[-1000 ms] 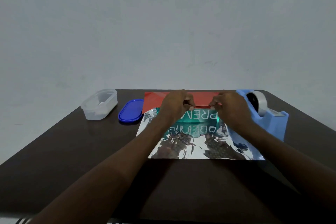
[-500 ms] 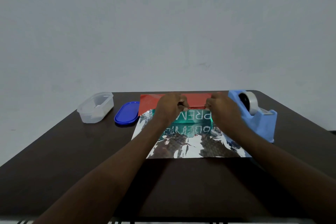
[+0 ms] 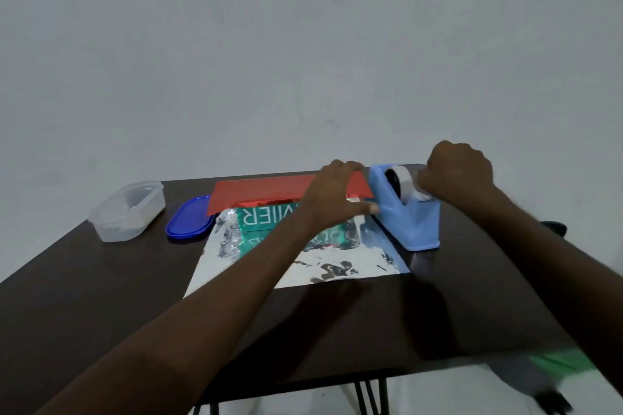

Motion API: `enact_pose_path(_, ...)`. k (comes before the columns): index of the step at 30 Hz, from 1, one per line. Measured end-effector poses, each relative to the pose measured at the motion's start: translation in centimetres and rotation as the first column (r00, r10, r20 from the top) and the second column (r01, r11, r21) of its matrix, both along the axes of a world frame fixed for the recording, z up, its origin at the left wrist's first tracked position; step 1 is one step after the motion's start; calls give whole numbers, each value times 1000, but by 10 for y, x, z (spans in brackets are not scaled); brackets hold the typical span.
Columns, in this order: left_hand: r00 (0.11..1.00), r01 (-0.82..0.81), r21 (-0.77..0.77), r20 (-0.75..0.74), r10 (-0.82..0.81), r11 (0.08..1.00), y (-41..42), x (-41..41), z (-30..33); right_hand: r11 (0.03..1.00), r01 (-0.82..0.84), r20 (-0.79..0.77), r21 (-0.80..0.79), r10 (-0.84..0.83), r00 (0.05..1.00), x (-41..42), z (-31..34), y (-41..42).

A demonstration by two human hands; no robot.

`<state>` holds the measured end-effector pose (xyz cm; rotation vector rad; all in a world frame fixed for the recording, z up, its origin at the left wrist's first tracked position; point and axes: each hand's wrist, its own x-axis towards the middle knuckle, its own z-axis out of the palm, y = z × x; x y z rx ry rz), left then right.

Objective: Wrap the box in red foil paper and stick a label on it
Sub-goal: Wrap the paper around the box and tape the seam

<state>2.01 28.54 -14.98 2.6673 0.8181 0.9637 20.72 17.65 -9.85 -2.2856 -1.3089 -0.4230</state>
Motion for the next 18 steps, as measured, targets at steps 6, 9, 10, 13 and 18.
enact_pose_path(6,974,51,-106,-216,-73,993,-15,65,-3,995,-61,-367,-77,28,930,28,-7,-5)
enact_pose_path(9,958,38,-130,-276,-73,991,-13,72,-4,994,-106,-501,-41,71,862,32,-6,-4)
enact_pose_path(10,956,41,-134,-283,-77,990,-13,72,-3,992,-121,-539,-39,81,838,32,-5,-3)
enact_pose_path(13,954,34,-133,-292,-72,991,-10,72,-3,990,-129,-608,-62,65,791,28,-2,1)
enact_pose_path(18,957,18,-147,-285,-59,989,-10,70,-5,990,-122,-739,76,138,659,15,7,1)
